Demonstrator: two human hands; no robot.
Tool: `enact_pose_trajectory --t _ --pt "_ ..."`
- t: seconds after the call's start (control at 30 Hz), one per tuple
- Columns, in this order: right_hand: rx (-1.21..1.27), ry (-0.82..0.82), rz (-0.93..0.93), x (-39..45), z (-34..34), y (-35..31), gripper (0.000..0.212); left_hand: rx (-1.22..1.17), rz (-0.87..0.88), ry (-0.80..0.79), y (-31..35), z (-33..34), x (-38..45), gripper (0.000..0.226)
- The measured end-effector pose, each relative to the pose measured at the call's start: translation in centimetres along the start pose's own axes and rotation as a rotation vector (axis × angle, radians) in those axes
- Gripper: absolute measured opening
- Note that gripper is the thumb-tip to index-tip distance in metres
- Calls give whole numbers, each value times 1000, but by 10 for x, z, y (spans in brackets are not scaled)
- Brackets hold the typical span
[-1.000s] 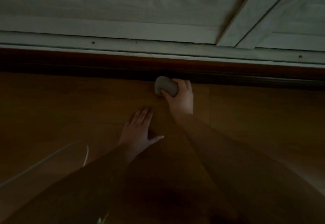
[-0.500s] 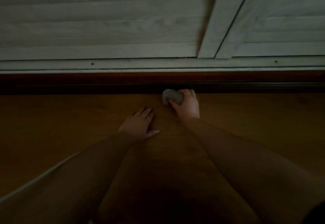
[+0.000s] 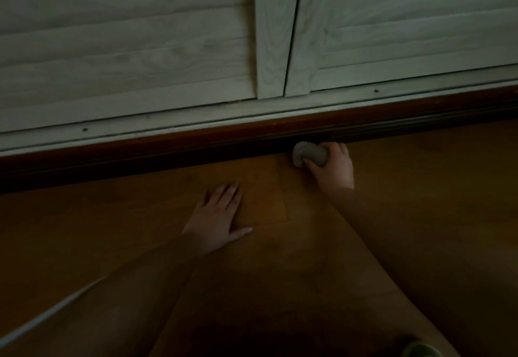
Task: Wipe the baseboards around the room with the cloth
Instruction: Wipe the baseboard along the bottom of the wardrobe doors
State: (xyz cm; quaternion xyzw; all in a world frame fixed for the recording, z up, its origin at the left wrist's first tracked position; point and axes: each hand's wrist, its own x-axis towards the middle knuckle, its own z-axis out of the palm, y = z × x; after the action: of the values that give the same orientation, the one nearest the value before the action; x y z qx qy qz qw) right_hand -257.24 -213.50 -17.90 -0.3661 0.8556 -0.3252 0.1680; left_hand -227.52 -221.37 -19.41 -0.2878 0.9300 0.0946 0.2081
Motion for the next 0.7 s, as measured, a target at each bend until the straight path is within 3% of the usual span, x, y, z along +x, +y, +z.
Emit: enact_pose_trajectory --t 0.17,0.37,0.53,0.7 --pt "-29 116 128 14 -54 39 49 49 10 28 2 4 5 109" --pt "-20 139 74 4 -63 31 47 58 43 20 2 -1 19 112" --pt "16 34 -51 -11 -34 -6 52 20 73 28 -9 3 18 108" --pt "33 -119 -170 -25 7 -47 53 -58 -55 71 -25 11 -7 102"
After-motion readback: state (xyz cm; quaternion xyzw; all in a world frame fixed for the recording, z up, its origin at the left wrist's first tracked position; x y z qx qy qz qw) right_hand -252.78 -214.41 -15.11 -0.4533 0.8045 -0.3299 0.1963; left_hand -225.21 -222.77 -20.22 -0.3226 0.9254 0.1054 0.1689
